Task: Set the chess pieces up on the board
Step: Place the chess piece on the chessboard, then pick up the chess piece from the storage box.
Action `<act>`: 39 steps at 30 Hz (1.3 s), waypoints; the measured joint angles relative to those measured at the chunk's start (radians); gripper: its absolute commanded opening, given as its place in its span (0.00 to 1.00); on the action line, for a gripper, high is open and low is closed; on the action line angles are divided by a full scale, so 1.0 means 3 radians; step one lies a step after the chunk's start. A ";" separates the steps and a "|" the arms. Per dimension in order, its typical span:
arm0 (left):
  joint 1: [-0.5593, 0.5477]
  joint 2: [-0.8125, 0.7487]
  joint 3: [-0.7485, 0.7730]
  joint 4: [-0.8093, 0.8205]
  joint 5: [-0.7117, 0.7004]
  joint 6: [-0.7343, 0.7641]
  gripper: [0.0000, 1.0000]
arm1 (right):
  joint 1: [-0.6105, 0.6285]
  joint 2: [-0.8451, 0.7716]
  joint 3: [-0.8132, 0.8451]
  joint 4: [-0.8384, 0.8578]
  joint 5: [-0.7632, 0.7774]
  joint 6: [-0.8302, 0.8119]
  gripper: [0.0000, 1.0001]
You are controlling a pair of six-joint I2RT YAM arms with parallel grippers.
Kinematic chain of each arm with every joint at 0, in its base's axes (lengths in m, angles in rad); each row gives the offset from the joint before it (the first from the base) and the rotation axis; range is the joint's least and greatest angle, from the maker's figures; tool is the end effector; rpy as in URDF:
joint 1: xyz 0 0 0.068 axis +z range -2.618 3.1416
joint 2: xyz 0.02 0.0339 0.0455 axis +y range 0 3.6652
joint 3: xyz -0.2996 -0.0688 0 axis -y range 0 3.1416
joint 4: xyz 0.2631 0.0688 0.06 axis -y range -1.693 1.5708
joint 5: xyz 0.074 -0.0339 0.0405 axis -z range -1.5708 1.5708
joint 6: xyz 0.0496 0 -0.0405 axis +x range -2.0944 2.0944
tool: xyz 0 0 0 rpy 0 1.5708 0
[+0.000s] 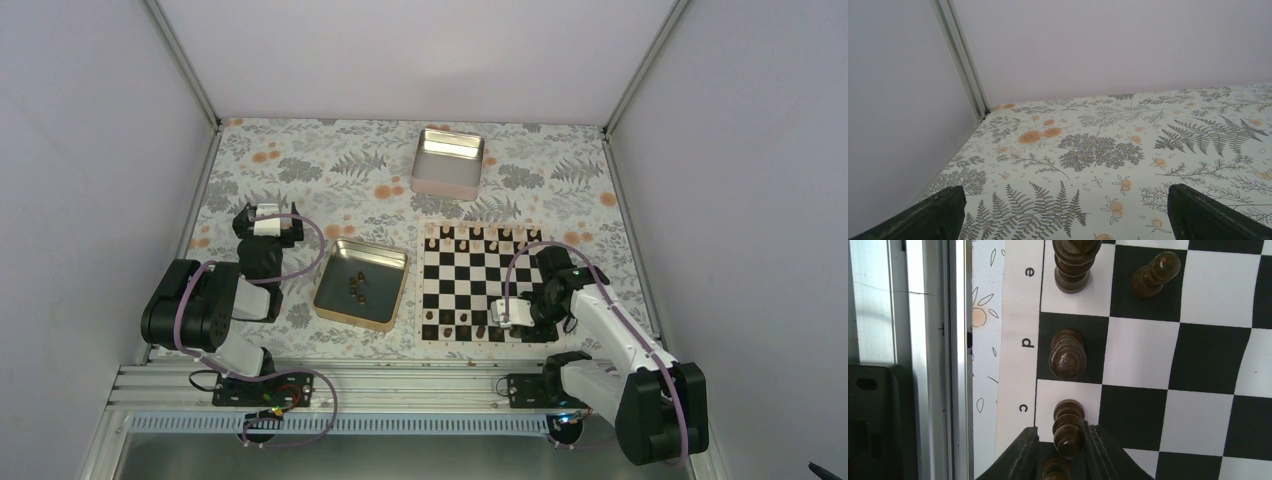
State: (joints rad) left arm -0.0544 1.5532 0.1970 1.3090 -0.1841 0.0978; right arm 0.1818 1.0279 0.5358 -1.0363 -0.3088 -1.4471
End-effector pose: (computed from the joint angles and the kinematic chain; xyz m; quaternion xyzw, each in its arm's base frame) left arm 0.2521 -0.0046 0.1630 -0.0085 0.7233 0.0814 0.6857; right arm 0.1257 0.0384 0.1774 -0.7208 0.6756 0.1116 0.1078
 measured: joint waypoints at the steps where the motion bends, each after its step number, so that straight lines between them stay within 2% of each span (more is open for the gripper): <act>1: 0.0000 0.0000 0.0000 0.0000 0.0000 0.0000 1.00 | 0.0000 0.0000 -0.0001 -0.0003 0.0001 0.0001 0.27; 16: 0.0000 0.0000 0.0000 0.0000 0.0000 0.0010 1.00 | 0.0000 -0.0065 0.0116 -0.0060 0.0032 0.0034 0.34; 21: 0.0000 0.0000 0.0000 0.0000 0.0000 0.0010 1.00 | 0.0000 -0.0027 0.0523 -0.0048 0.0020 0.0099 0.35; 26: 0.0000 0.0000 0.0000 0.0000 0.0000 0.0010 1.00 | 0.0055 0.0408 0.1222 0.0013 -0.0107 0.0225 0.38; 29: 0.0000 0.0001 0.0000 0.0000 -0.0001 0.0010 1.00 | 0.0266 0.0821 0.1740 0.0163 -0.0179 0.0426 0.40; 33: 0.0000 0.0001 0.0000 0.0000 -0.0001 0.0013 1.00 | 0.0754 0.1373 0.2291 0.0397 -0.0239 0.0748 0.39; 39: 0.0000 0.0003 0.0000 0.0000 0.0000 0.0022 1.00 | 0.1617 0.2129 0.2619 0.0706 -0.0172 0.1128 0.35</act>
State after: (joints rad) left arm -0.0544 1.5539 0.1970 1.3090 -0.1841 0.1043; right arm 0.6670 1.6665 1.3216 -0.8246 -0.3603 -1.1088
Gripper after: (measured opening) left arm 0.999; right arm 0.369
